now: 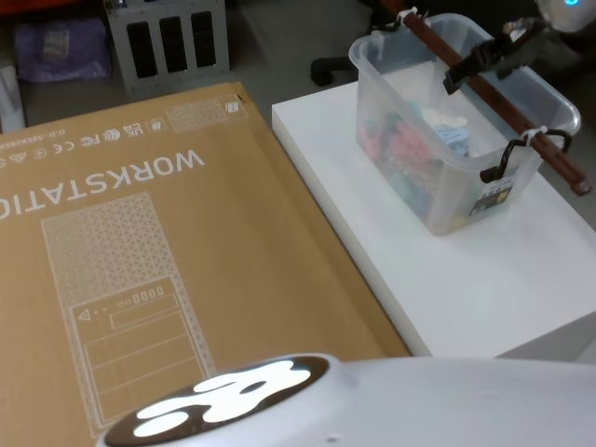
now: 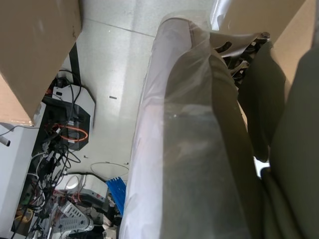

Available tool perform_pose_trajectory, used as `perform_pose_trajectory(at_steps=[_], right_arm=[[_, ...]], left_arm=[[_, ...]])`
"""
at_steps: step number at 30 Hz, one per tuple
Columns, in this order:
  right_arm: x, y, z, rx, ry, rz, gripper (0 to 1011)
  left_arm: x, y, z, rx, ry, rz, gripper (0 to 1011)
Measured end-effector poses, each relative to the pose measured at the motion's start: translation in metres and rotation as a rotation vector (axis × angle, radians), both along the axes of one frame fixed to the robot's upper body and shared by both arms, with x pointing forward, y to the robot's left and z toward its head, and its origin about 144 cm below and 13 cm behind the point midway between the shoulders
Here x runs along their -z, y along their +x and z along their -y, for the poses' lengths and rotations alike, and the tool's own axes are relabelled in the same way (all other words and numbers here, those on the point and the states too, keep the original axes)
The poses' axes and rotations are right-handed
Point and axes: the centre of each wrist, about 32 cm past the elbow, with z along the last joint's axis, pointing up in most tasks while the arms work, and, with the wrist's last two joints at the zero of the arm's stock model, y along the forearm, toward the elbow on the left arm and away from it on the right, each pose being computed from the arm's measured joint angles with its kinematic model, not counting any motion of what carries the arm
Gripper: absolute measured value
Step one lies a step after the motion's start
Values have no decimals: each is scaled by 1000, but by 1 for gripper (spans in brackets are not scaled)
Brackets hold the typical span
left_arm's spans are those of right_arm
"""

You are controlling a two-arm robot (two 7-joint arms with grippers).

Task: Use one hand to grasp the basket and place it at the designated location.

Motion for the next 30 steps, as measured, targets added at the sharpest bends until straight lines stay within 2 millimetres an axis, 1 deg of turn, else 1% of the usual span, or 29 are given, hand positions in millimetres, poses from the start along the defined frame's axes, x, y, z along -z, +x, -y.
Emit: perform_pose_trajectory(at_steps=[3, 9, 15, 17, 24, 26, 27, 28, 29, 30], right_arm=[[6, 4, 0, 1, -2, -15, 1000], [10, 8, -1, 0, -4, -29, 1000], [18, 14, -3, 0, -12, -52, 1000], [20, 16, -3, 1, -13, -58, 986], [22, 17, -2, -1, -12, -51, 834], [22, 18, -2, -1, -12, -48, 756], [21, 18, -2, -1, -12, -48, 737], [21, 18, -2, 0, -12, -47, 680], [21, 18, -2, 0, -11, -47, 659], [21, 18, -2, 0, -11, -47, 659]], left_arm=[[0, 0, 0, 0, 0, 0, 0], [0, 0, 0, 0, 0, 0, 0], [0, 0, 0, 0, 0, 0, 0], [0, 0, 0, 0, 0, 0, 0], [0, 0, 0, 0, 0, 0, 0], [0, 0, 0, 0, 0, 0, 0], [0, 0, 0, 0, 0, 0, 0], [0, 0, 0, 0, 0, 0, 0], [0, 0, 0, 0, 0, 0, 0], [0, 0, 0, 0, 0, 0, 0]])
